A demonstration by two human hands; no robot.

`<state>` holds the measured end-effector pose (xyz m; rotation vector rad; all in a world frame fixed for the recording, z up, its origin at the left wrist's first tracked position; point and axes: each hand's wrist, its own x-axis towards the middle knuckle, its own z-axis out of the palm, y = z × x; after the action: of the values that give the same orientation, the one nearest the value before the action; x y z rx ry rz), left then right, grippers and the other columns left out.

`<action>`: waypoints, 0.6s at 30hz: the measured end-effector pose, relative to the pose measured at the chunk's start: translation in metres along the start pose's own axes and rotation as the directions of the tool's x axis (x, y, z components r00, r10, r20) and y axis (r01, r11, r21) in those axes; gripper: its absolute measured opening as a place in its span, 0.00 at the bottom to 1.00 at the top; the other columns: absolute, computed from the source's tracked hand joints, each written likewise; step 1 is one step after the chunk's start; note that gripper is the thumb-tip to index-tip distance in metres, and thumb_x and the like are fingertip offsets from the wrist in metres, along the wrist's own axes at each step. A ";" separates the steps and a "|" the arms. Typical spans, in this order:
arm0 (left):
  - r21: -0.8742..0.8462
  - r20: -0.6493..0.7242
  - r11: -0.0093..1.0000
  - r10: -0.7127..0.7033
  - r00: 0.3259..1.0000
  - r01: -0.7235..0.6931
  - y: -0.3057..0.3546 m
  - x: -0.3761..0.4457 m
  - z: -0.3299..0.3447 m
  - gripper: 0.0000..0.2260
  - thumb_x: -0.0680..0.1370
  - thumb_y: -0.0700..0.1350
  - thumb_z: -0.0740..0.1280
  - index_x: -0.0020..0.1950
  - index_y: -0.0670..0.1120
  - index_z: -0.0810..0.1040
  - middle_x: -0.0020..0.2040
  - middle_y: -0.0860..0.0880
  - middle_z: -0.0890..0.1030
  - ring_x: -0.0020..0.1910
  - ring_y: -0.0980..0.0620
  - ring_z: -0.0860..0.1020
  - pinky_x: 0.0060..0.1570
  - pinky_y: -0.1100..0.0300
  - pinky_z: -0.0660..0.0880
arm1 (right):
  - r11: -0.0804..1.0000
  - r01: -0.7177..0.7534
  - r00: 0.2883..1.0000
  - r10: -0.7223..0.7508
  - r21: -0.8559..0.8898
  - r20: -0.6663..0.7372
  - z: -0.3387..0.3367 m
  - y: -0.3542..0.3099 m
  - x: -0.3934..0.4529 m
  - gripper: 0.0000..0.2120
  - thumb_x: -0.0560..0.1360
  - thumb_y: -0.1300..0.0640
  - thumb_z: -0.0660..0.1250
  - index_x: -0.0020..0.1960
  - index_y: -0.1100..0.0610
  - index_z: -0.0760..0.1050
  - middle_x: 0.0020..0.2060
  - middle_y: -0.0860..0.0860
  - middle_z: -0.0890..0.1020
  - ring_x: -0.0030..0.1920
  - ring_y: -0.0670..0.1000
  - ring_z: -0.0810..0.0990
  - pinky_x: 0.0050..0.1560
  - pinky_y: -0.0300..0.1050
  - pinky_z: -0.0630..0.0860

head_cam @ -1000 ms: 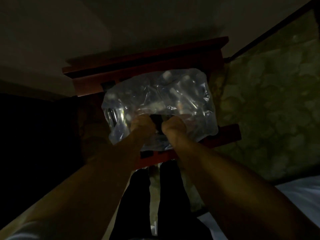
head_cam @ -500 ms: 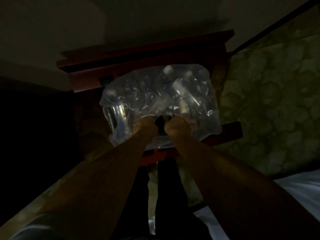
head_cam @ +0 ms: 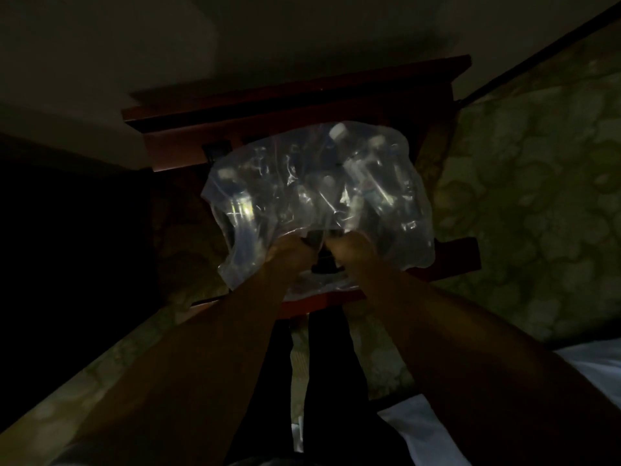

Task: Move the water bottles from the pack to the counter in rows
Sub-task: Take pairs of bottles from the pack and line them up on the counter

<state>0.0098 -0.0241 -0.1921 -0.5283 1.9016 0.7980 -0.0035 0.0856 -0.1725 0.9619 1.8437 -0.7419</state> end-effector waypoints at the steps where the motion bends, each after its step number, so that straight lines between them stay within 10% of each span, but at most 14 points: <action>1: 0.013 0.005 1.000 0.024 1.000 -0.024 -0.001 -0.002 -0.001 0.15 0.78 0.49 0.65 0.61 0.43 0.78 0.59 0.43 0.80 0.60 0.44 0.78 0.52 0.59 0.72 | 1.000 0.018 1.000 -0.018 -0.001 0.005 0.000 0.002 0.002 0.17 0.79 0.52 0.64 0.57 0.65 0.77 0.54 0.60 0.82 0.51 0.55 0.83 0.50 0.48 0.79; 4: 0.026 -0.022 0.997 0.068 0.997 -0.068 0.003 -0.013 -0.009 0.15 0.77 0.52 0.67 0.58 0.43 0.79 0.55 0.46 0.81 0.55 0.47 0.79 0.57 0.55 0.76 | 0.999 0.003 1.000 -0.002 0.039 -0.021 -0.001 -0.001 0.005 0.18 0.78 0.49 0.65 0.56 0.64 0.77 0.49 0.57 0.82 0.44 0.53 0.81 0.42 0.44 0.78; 13: 0.020 -0.207 0.987 0.163 0.965 -0.162 0.035 -0.058 -0.030 0.17 0.80 0.50 0.62 0.59 0.39 0.80 0.59 0.41 0.80 0.58 0.45 0.78 0.48 0.63 0.69 | 0.821 -0.148 0.975 0.027 0.551 0.222 -0.015 -0.012 -0.031 0.13 0.80 0.53 0.62 0.55 0.62 0.78 0.53 0.58 0.82 0.53 0.57 0.82 0.59 0.56 0.78; 18: -0.016 -0.209 0.991 0.125 0.970 -0.131 0.042 -0.080 -0.046 0.18 0.80 0.52 0.63 0.59 0.39 0.79 0.58 0.41 0.81 0.57 0.44 0.79 0.55 0.57 0.74 | 0.783 -0.133 0.970 -0.022 0.607 0.241 -0.023 -0.011 -0.072 0.06 0.81 0.57 0.58 0.54 0.57 0.73 0.45 0.53 0.76 0.41 0.50 0.76 0.43 0.46 0.76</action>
<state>-0.0108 -0.0266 -0.0928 -0.5278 2.1364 0.8837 -0.0021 0.0754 -0.0970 1.2670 1.3600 -1.4177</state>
